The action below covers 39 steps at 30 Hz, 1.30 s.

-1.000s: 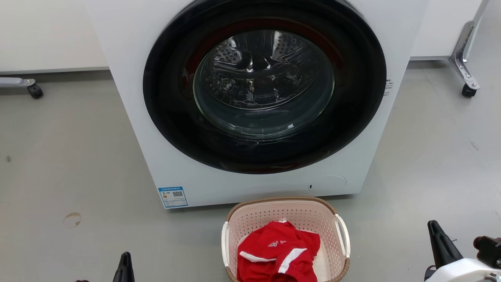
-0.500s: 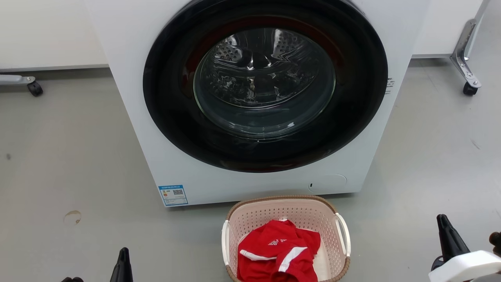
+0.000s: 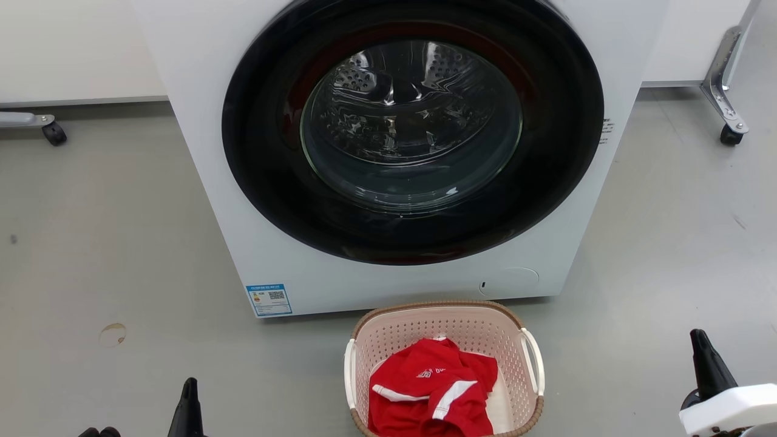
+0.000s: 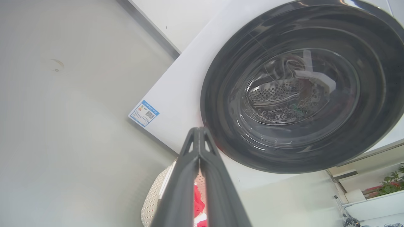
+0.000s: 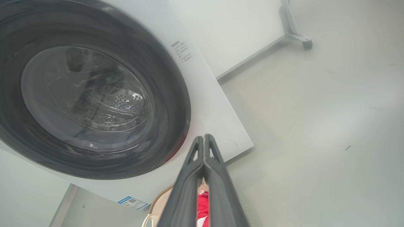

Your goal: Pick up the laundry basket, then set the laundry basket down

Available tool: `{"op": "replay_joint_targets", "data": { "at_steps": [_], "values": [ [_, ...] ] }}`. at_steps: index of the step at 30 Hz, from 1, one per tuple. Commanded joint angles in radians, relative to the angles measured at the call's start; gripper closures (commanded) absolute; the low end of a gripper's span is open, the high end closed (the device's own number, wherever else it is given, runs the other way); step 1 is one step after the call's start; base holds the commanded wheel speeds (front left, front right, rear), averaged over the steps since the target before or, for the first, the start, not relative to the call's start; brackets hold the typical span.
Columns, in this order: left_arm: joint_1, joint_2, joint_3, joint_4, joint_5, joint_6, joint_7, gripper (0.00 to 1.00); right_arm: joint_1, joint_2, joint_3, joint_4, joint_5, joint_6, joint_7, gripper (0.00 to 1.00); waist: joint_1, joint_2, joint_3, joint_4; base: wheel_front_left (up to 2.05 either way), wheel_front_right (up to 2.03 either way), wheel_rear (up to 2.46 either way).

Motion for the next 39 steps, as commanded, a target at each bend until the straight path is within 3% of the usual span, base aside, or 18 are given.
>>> {"op": "replay_joint_targets", "data": {
  "at_steps": [1, 39],
  "values": [
    [-0.057, 0.011, 0.023, -0.023, -0.033, -0.014, 0.009, 1.0, -0.065, -0.027, -0.004, -0.03, 0.038, 0.002, 0.009, 1.0, -0.0001, 0.0, 0.001, 0.0, 0.0, 0.0, 0.0],
    [-0.126, 0.013, 0.069, -0.021, -0.419, -0.051, 0.115, 1.0, -0.101, -0.033, -0.073, -0.057, 0.468, 0.004, 0.113, 1.0, -0.0001, 0.0, 0.018, 0.005, 0.0, 0.0, 0.0]
  ]
}}
